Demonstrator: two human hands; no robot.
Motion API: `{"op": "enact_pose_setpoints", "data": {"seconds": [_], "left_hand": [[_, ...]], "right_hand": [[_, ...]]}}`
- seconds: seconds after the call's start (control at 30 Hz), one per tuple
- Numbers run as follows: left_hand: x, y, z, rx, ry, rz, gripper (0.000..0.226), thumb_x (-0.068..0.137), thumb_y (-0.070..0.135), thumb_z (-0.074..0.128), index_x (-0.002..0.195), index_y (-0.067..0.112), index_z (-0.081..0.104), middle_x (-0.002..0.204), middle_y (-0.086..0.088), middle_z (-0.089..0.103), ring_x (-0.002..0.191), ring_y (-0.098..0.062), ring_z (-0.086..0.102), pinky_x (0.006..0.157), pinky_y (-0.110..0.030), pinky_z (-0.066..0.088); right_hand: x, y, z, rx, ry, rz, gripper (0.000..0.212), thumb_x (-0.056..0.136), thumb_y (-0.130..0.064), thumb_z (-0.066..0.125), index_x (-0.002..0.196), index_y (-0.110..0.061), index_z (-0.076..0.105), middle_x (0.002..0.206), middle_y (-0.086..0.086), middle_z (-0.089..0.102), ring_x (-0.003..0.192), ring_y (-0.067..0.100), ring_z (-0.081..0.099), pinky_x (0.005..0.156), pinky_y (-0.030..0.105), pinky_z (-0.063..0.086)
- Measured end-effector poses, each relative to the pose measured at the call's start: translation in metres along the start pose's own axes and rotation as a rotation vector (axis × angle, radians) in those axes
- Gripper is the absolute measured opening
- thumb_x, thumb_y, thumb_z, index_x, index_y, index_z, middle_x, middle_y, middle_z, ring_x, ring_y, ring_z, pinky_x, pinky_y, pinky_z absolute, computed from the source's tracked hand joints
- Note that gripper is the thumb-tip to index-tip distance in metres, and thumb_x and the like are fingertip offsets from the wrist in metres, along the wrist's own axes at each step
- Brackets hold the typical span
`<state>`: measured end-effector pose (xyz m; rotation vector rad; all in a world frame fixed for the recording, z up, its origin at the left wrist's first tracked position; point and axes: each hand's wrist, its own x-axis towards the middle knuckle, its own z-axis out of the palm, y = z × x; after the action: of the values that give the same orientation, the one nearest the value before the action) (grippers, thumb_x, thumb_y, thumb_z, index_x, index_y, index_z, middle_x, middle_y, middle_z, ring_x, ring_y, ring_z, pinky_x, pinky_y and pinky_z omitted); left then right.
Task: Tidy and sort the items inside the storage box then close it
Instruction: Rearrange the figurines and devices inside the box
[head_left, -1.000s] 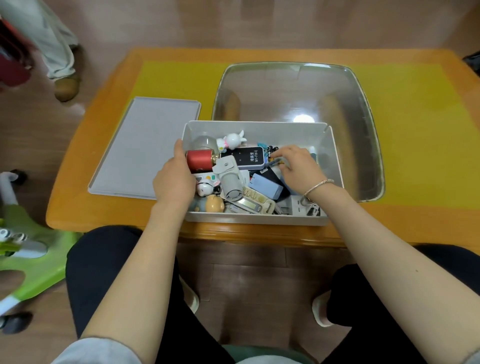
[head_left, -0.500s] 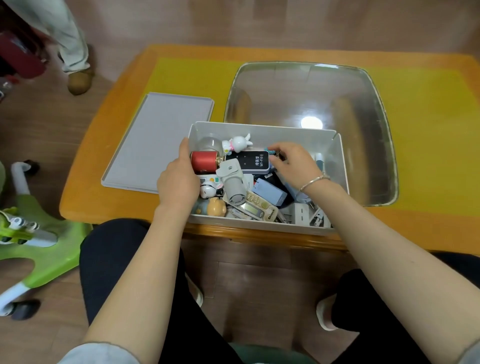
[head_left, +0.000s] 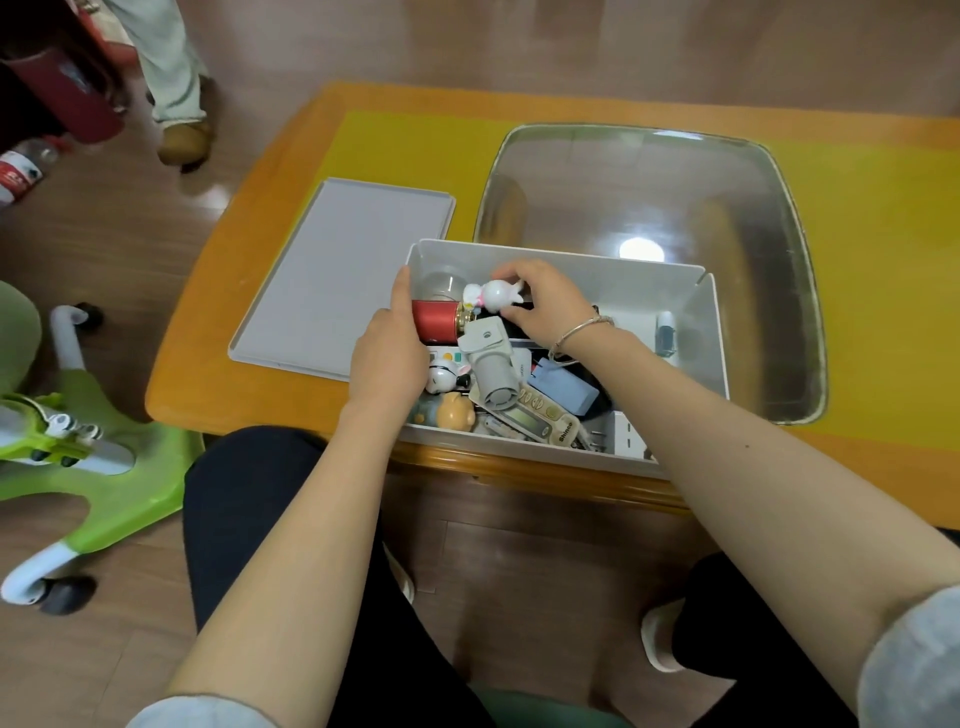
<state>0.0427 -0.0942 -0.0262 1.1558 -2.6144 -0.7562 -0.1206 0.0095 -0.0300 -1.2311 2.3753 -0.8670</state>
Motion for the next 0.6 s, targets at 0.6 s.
{"op": "enact_pose_setpoints", "data": {"seconds": [0.6], "left_hand": [[-0.001,-0.003,0.0,-0.151,0.056,0.039,0.07,0.089,-0.003,0.044,0.15,0.023,0.022,0.123,-0.011,0.051,0.097,-0.021,0.05,0.076,-0.034,0.04]], "right_hand": [[-0.044,0.008,-0.033,0.379,0.22,0.128,0.02,0.092,-0.032,0.056,0.09,-0.015,0.066,0.067,-0.003,0.061,0.054,0.008,0.054,0.057,0.022,0.047]]}}
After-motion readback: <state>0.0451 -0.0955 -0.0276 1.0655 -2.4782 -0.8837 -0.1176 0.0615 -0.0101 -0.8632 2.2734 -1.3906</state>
